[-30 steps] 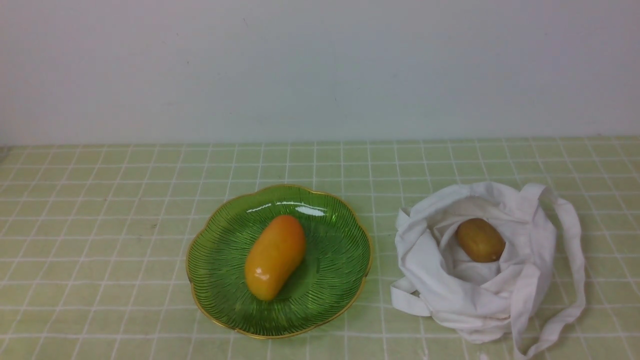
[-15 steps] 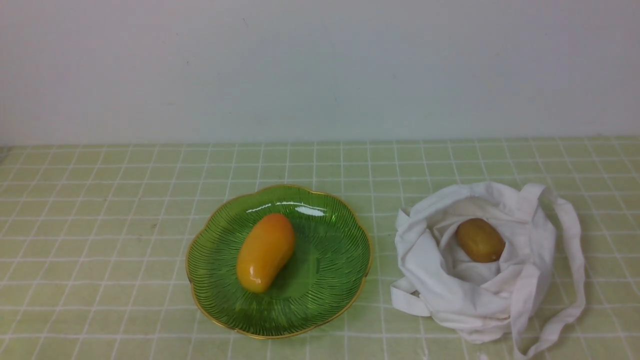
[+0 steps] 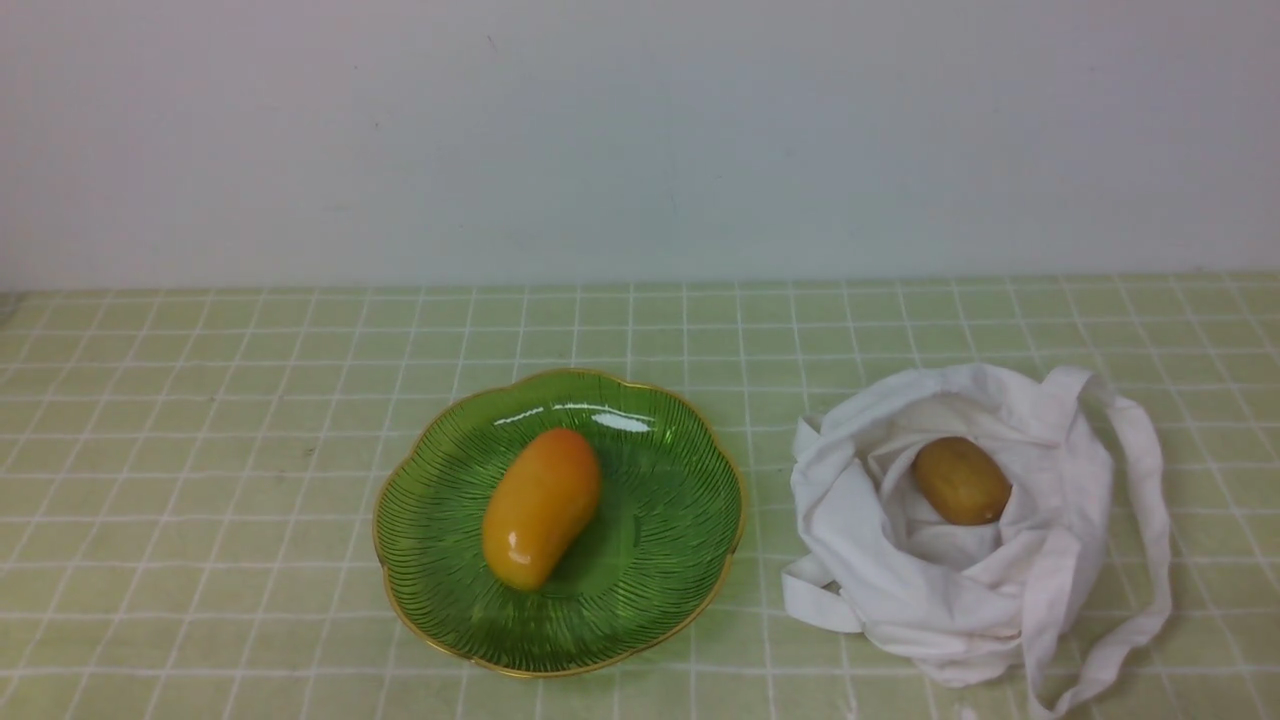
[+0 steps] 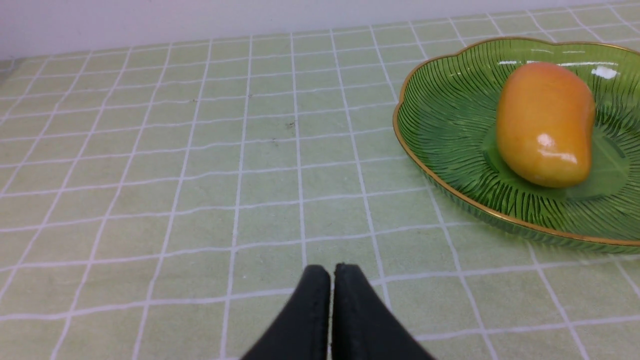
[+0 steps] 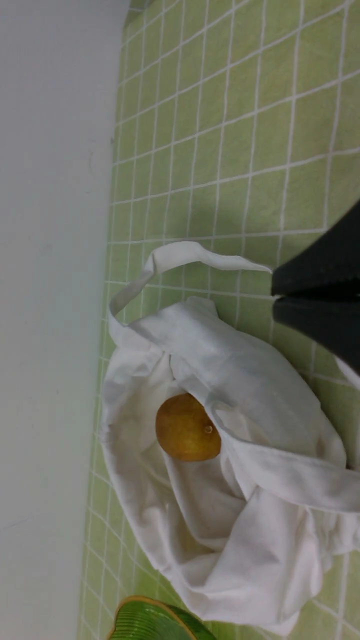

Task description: Take the fruit out of the bag on the green coffee tablecloth and place them on the plate.

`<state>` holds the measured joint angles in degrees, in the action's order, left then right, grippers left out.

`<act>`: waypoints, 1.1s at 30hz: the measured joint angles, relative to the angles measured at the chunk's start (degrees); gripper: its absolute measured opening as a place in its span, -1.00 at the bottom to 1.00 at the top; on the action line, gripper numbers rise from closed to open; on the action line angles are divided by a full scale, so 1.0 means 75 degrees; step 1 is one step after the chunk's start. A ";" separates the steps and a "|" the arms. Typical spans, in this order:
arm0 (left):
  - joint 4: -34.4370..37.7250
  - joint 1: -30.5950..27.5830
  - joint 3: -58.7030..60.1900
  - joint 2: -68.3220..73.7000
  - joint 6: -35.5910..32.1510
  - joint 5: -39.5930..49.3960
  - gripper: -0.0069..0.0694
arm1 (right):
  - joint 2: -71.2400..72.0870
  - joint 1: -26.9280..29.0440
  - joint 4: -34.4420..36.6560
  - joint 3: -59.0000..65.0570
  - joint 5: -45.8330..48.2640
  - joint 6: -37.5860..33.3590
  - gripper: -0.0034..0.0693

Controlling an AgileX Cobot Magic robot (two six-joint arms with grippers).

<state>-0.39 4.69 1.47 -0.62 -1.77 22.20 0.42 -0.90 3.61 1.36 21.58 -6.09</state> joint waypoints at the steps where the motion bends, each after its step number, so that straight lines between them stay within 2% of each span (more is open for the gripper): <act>1: 0.0000 0.0000 0.0000 0.0000 0.0000 0.0000 -0.84 | 0.0000 0.0000 0.0009 0.0000 0.0011 0.0030 -0.95; 33: 0.0000 0.0000 0.0000 0.0000 0.0000 0.0000 -0.84 | 0.0000 0.0000 0.0064 -0.0013 0.0043 0.0128 -0.95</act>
<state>-0.39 4.69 1.47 -0.62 -1.77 22.20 0.42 -0.90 4.09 1.26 21.90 -5.13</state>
